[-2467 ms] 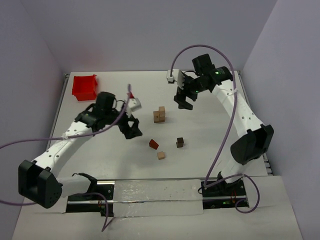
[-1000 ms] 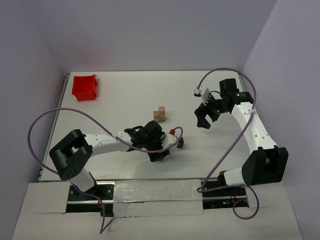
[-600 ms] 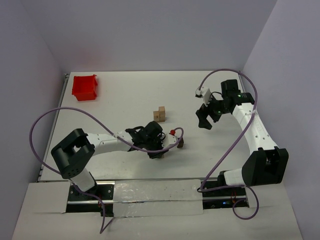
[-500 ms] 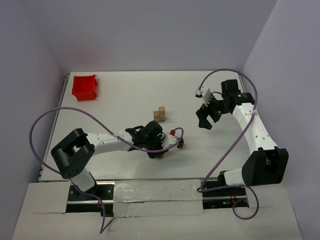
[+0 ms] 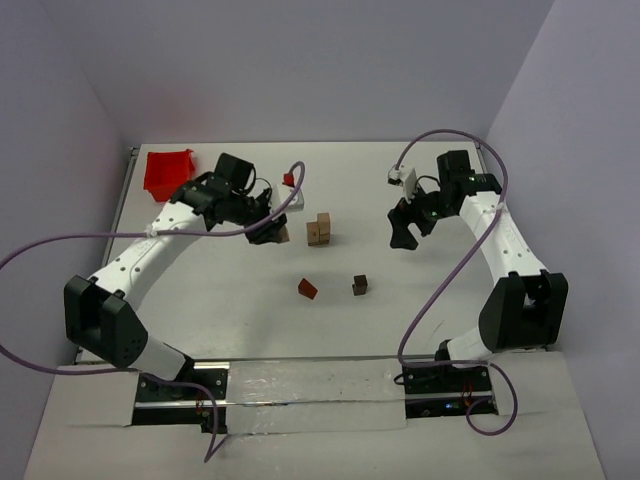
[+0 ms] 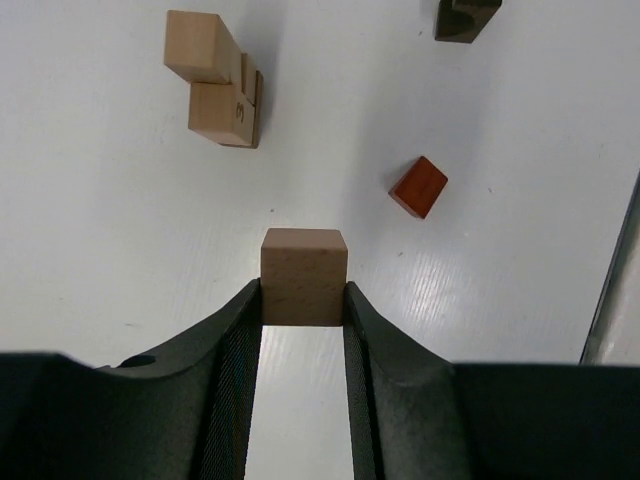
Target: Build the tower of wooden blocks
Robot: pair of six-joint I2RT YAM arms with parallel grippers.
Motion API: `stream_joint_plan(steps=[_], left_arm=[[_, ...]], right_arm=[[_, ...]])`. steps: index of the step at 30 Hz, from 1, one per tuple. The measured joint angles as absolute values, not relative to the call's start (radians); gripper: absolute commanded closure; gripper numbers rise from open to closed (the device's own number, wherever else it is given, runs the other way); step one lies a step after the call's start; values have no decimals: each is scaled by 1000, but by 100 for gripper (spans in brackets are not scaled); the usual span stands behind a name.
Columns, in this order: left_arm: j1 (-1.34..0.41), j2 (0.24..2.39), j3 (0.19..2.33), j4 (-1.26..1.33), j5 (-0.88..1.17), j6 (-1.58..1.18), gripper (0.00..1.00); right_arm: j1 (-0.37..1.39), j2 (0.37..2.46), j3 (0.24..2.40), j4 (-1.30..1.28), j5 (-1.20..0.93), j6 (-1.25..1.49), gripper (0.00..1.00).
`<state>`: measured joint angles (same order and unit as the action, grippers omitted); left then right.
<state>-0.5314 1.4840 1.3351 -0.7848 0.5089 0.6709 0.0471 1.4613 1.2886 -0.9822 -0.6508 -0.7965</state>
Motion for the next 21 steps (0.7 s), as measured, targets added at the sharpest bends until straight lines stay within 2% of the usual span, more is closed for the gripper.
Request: stream_joint_plan(steps=[8,21], left_arm=[[-433,1647,1492,-988,603,835,94],[-426,1818,1607,-915,603,849,95]], right_arm=[[54,1536,1364,-966,-675,-735,0],[93,1640,1440,-946,-660,-628,0]])
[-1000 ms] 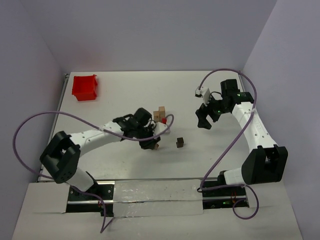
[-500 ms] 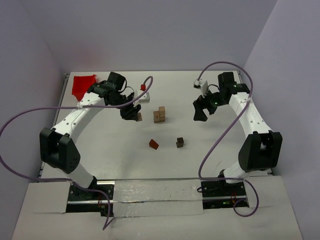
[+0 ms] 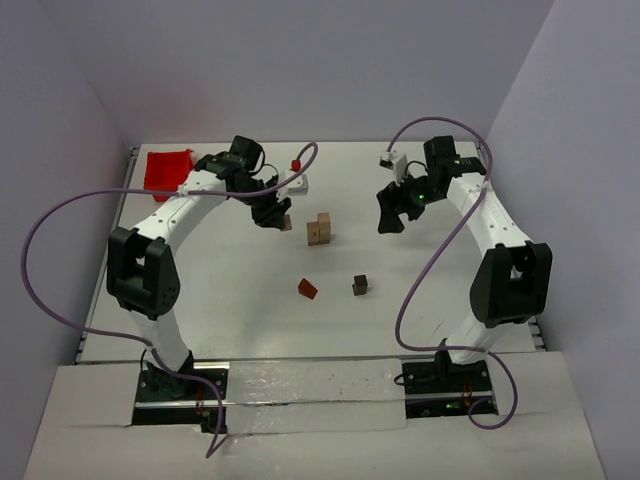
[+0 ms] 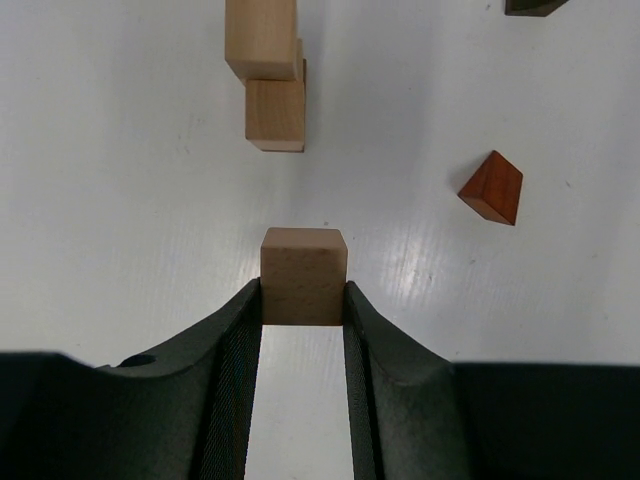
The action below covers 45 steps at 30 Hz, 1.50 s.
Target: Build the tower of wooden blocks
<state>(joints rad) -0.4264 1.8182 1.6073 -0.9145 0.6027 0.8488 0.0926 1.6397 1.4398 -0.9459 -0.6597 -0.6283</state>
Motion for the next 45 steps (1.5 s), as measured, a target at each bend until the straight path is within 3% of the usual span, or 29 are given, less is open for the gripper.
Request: stream_joint_plan(steps=[45], left_arm=[[-517,1994,1712,-806,547,738,86]], right_arm=[[109,1665,1473,-938,-617,-603,0]])
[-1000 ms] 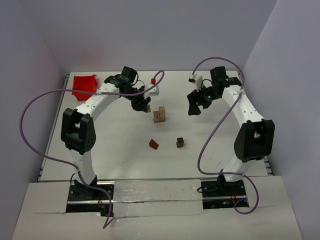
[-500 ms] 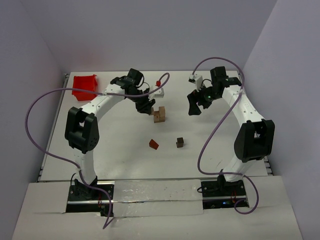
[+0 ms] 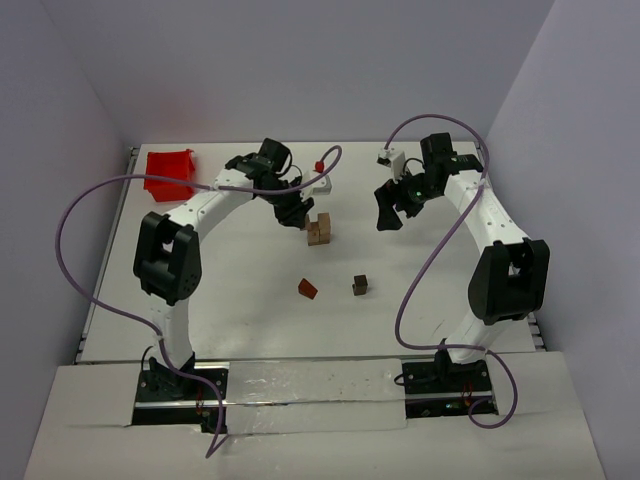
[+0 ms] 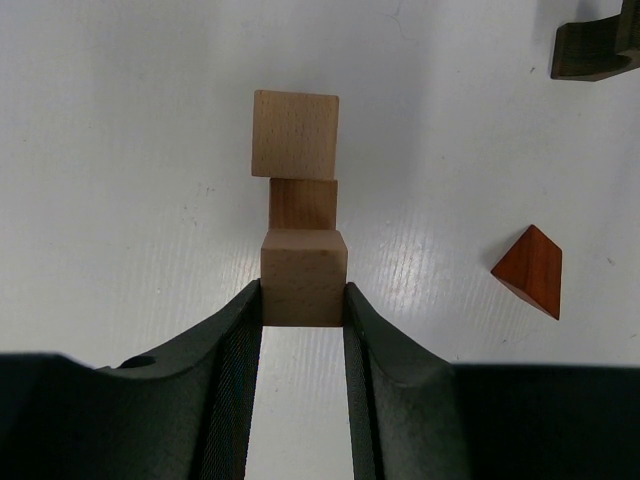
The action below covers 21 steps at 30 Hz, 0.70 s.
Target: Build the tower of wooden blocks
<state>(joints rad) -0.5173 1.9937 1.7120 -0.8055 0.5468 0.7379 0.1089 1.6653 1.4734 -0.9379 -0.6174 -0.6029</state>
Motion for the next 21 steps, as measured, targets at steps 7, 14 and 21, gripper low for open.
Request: stream_joint_plan(steps=[7,14,21], left_arm=[[-523,1998,1718,-801,533,732,84],[-525,1998,1720,-795,527,721,83],[-536,2004,1720,-792,527,718,82]], right_arm=[[109,1665,1473,-938,-617,-602,0],[109,1672,1473,-937,-617,-599,0],[109,1676,1473,-937,-617,-599,0]])
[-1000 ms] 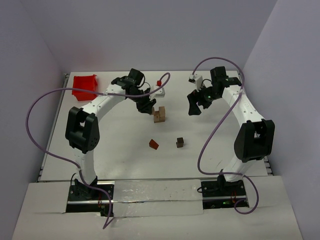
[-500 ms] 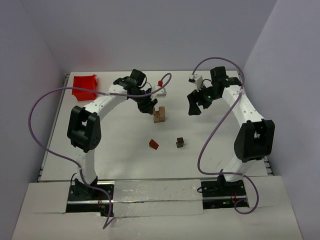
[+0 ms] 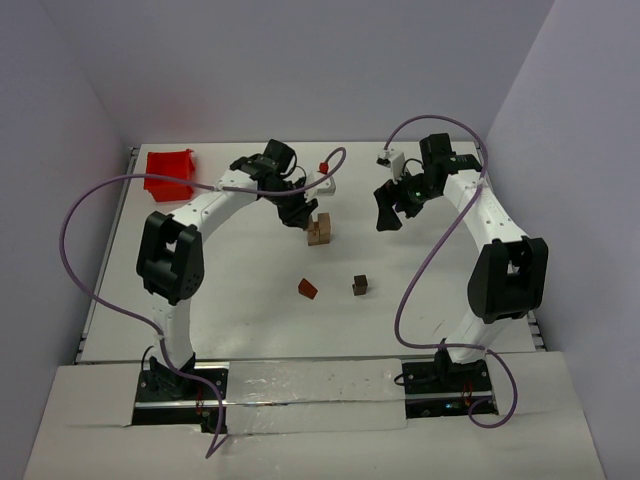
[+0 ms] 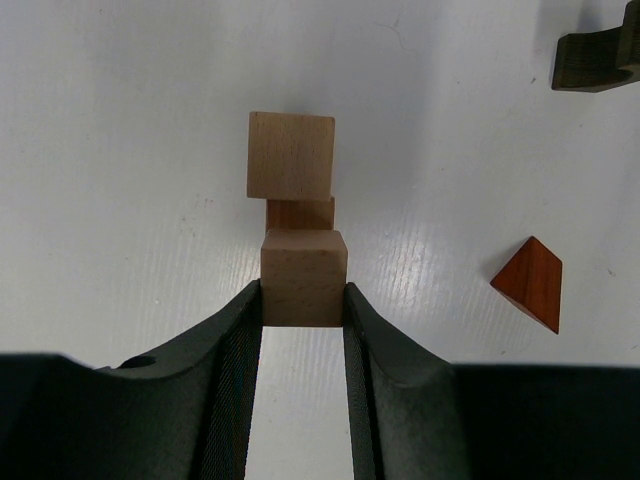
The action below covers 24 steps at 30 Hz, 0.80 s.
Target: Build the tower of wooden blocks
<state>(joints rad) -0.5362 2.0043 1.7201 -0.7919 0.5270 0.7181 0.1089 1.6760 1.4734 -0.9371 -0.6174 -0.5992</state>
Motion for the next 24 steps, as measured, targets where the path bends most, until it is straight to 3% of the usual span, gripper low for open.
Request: stream_joint_plan(steps=[24], left_arm=[[-549,2048,1767,-781,520,718,78]], right_arm=[[109,1693,1474,-937,-617,-599,0]])
